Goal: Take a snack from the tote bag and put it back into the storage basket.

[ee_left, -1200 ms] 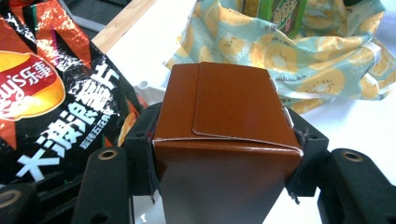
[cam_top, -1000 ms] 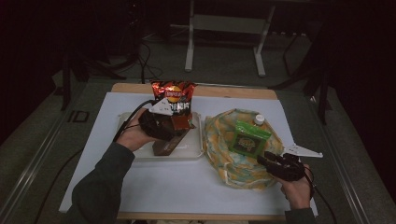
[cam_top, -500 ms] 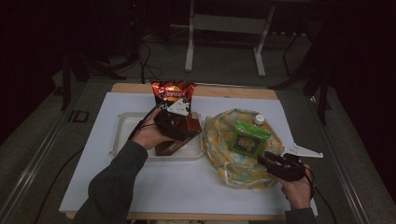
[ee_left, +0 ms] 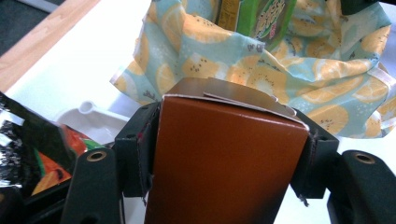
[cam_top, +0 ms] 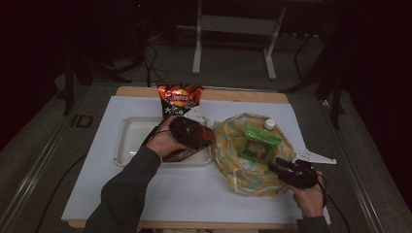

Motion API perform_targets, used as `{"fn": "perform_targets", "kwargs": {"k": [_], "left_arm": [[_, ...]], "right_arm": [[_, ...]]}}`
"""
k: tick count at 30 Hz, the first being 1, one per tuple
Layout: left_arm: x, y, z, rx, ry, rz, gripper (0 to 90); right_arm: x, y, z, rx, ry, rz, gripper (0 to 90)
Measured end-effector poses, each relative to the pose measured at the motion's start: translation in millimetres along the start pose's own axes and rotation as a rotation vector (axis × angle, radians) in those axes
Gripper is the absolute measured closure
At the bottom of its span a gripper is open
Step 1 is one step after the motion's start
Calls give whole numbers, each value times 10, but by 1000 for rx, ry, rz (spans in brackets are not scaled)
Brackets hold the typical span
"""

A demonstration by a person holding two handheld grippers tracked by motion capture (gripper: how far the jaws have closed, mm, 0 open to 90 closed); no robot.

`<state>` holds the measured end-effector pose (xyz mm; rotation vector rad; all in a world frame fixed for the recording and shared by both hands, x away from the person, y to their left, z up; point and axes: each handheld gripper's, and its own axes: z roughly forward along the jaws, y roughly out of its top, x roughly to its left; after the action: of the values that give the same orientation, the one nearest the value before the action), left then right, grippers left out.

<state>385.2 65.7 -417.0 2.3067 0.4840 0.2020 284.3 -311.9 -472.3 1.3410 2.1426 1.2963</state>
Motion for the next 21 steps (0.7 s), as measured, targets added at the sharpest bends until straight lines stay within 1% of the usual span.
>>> {"fn": "perform_targets", "kwargs": {"k": [6, 12, 18, 21], "left_arm": [[-4, -41, 37, -5, -8, -19, 348], [-28, -41, 66, 6, -15, -14, 342], [-48, -43, 124, 29, -26, -6, 333], [-61, -56, 152, 30, -33, -9, 328]], "right_arm": [[-3, -3, 2, 0, 0, 1, 561], [2, -4, 10, 2, 0, -1, 560], [-2, -4, 6, 1, 0, -1, 560], [-4, -5, 4, 1, 0, -1, 560]]}}
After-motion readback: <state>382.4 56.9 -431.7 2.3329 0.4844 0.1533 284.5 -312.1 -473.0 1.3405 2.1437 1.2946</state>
